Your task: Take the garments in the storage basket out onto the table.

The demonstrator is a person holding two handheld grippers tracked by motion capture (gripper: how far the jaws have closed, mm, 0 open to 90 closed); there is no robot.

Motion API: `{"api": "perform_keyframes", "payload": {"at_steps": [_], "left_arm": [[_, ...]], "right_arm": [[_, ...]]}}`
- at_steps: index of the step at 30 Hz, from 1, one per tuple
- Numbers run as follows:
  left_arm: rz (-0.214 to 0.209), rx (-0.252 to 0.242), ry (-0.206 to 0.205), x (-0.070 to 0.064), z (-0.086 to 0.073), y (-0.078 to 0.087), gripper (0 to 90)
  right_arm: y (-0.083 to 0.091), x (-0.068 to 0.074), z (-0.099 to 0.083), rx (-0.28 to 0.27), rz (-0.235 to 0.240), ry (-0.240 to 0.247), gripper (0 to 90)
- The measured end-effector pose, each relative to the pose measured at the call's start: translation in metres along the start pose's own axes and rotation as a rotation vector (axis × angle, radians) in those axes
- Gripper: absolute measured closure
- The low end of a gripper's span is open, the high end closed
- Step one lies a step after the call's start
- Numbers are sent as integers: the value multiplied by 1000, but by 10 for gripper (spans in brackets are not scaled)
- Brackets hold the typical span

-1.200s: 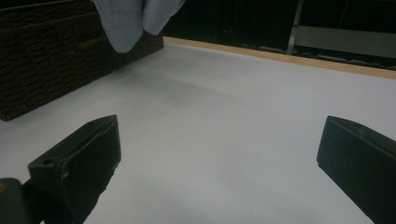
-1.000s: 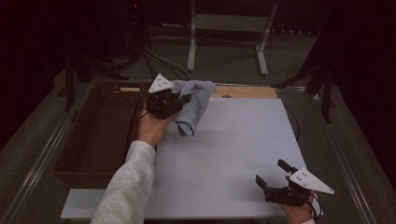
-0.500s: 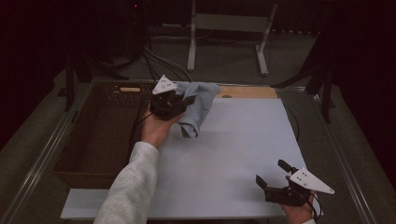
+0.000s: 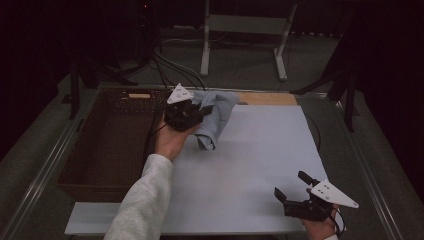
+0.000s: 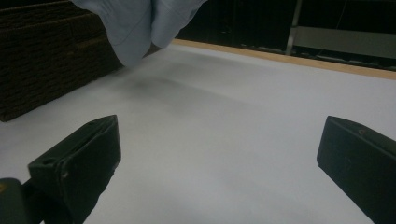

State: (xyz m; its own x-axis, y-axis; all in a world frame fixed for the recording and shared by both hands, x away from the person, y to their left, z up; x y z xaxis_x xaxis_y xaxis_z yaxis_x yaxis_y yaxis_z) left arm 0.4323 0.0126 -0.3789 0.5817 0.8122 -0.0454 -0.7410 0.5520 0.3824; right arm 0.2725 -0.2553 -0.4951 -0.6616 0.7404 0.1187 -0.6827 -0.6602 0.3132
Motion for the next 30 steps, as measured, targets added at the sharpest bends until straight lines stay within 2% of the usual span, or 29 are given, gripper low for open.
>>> {"api": "perform_keyframes", "payload": {"at_steps": [30], "left_arm": [[-29,1,1,-17,-10,-8,780]], "right_arm": [[0,0,0,-1,0,1,0]]}}
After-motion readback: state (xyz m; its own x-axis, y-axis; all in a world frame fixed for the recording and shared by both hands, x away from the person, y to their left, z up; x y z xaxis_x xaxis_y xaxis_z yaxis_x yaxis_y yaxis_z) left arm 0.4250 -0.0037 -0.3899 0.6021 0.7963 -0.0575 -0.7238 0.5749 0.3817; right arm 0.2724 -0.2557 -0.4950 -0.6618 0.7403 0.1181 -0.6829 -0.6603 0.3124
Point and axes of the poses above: each handheld gripper's, and its own axes: y roughly backward along the jaws, z roughly out of its top, x roughly to its left, the point moved 9 cm from there along -y, roughly forward along the jaws, and after that the axes turned 11 degrees about z, right-handed, at the moved point
